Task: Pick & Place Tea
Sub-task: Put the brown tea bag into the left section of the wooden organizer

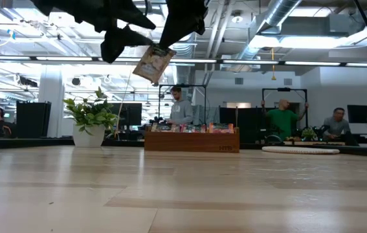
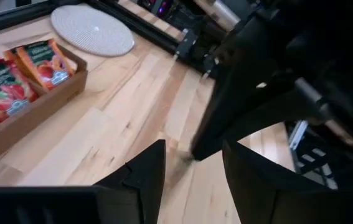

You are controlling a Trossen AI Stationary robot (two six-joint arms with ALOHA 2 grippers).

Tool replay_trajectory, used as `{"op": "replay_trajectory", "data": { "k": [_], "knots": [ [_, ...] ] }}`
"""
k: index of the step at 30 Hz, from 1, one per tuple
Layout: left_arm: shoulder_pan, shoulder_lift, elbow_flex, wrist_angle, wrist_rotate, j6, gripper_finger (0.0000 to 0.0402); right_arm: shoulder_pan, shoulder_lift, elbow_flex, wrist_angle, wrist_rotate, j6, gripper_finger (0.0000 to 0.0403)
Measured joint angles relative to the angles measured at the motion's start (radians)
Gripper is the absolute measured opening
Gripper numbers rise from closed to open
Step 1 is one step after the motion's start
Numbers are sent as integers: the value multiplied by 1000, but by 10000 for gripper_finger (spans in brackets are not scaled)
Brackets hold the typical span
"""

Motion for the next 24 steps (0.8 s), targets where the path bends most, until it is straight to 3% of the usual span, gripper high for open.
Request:
{"op": "replay_trajectory", "data": {
  "k": [24],
  "knots": [
    [37, -13, 0, -64, 125, 17, 152, -15, 0, 0, 12, -52, -10, 0]
  ]
}}
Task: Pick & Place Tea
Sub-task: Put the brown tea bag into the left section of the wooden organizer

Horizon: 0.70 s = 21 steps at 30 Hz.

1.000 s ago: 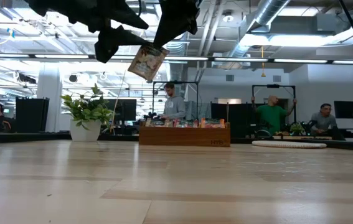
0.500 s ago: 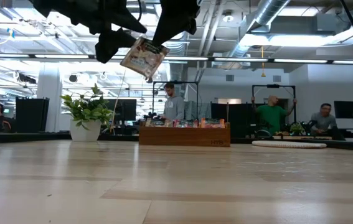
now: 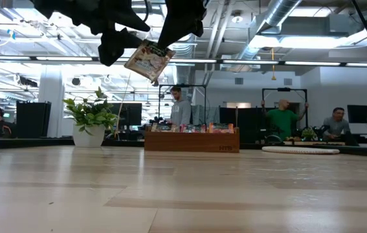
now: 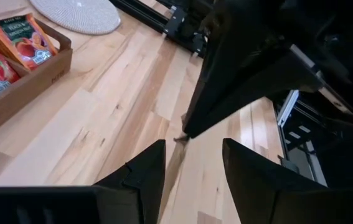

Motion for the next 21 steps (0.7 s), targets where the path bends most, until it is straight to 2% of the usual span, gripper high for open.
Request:
{"op": "replay_trajectory", "data": {
  "k": [12, 21],
  "knots": [
    [0, 18, -1, -13, 0, 2, 151, -11, -2, 70, -6, 2, -18, 0],
    [0, 17, -1, 51, 8, 6, 149, -11, 10, 70, -42, -1, -9, 0]
  ]
}}
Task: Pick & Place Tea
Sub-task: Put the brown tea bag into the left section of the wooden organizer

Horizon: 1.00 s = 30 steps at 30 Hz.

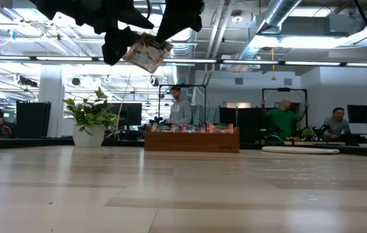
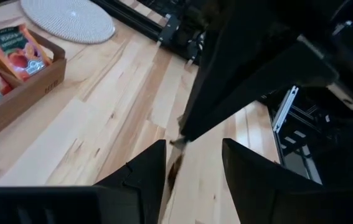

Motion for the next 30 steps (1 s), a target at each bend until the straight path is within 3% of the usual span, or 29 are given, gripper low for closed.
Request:
{"op": "replay_trajectory", "data": {
  "k": [11, 15, 20, 30],
  "knots": [
    [0, 0, 0, 2, -6, 1, 140, 0, -1, 0, 11, -6, 10, 0],
    [0, 0, 0, 3, -10, 0, 98, 0, -1, 0, 13, -20, 10, 0],
    [0, 0, 0, 3, -16, 0, 14, 0, -1, 0, 14, -19, 10, 0],
    [-1, 0, 0, 3, -39, 0, 0, 0, -1, 0, 7, -20, 9, 2]
  ]
}}
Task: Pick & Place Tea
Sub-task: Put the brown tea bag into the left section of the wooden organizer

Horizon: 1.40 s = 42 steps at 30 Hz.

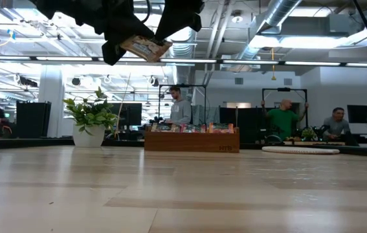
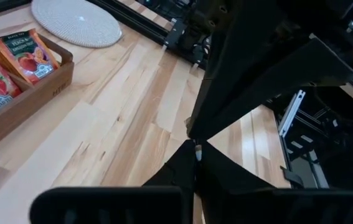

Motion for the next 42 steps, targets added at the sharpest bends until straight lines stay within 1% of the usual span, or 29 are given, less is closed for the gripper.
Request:
{"op": "replay_trajectory", "data": {
  "k": [2, 5, 9, 12, 14, 17, 20, 23, 26, 30, 34, 39, 42],
  "knots": [
    [0, 0, 0, -2, -9, 1, 0, 0, 0, 0, -24, -15, 0, 10],
    [0, 0, 0, -4, -27, 23, 0, 0, 0, 0, -72, -49, 1, 35],
    [2, 0, 0, -3, -99, 58, 0, 6, 1, 0, -204, -62, 17, 74],
    [2, 0, 0, -3, -173, 103, 0, 18, 1, 0, -318, -40, 34, 92],
    [4, 0, 0, 2, -212, 144, 0, 33, 1, 0, -396, -5, 45, 98],
    [27, 1, 0, 27, -233, 198, 0, 66, 1, -6, -475, 57, 54, 102],
    [80, 28, 0, 89, -240, 222, 0, 103, -11, -33, -500, 85, 75, 102],
    [147, 78, 0, 186, -191, 238, 0, 142, -58, -109, -487, 89, 128, 102],
    [217, 148, 0, 259, -121, 253, 0, 184, -130, -219, -461, 110, 224, 102],
    [319, 256, 0, 343, -11, 253, 0, 240, -266, -386, -381, 138, 386, 102],
    [416, 348, 0, 427, 78, 245, 0, 283, -403, -519, -267, 144, 499, 102],
    [530, 408, 0, 486, 191, 224, 0, 315, -545, -629, -163, 170, 602, 102],
    [579, 440, 0, 495, 222, 221, 0, 323, -607, -674, -113, 206, 641, 102]
  ]
}}
